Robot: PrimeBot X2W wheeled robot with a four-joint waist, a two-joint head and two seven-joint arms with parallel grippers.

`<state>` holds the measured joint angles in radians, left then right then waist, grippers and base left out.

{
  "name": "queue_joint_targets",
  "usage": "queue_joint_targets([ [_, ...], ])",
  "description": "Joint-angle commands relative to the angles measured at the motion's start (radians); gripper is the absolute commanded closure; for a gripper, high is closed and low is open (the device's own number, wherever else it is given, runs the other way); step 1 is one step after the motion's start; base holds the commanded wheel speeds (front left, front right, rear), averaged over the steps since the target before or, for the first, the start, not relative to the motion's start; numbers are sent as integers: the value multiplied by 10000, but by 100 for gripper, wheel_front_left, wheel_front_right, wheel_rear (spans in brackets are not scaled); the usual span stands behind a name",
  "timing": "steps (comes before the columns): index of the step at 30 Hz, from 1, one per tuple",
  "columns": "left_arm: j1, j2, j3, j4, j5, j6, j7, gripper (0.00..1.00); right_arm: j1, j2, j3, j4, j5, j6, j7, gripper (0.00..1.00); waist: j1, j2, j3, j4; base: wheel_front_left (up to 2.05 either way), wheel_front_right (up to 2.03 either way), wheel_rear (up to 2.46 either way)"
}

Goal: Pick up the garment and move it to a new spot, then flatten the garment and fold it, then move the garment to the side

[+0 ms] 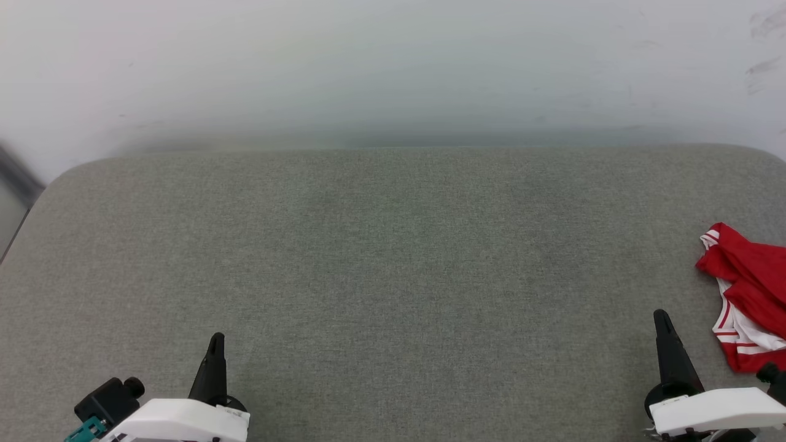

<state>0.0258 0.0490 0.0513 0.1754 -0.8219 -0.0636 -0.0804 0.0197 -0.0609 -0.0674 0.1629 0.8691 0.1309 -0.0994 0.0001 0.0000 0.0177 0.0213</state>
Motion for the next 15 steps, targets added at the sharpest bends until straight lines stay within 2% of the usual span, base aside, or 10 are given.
queue_joint_targets([
  [1, -292, 12, 77, -68, -345, -72, 89, 100, -356, -93, -20, -66, 351, -1, 79, 100, -1, 0, -3, -4, 0, 0, 0],
  [15, -534, 13, 193, 95, -1965, -211, 492, 100, -557, -100, -60, 117, 1921, -1, 476, 100, -1, 0, -26, -38, 0, 0, 0],
])
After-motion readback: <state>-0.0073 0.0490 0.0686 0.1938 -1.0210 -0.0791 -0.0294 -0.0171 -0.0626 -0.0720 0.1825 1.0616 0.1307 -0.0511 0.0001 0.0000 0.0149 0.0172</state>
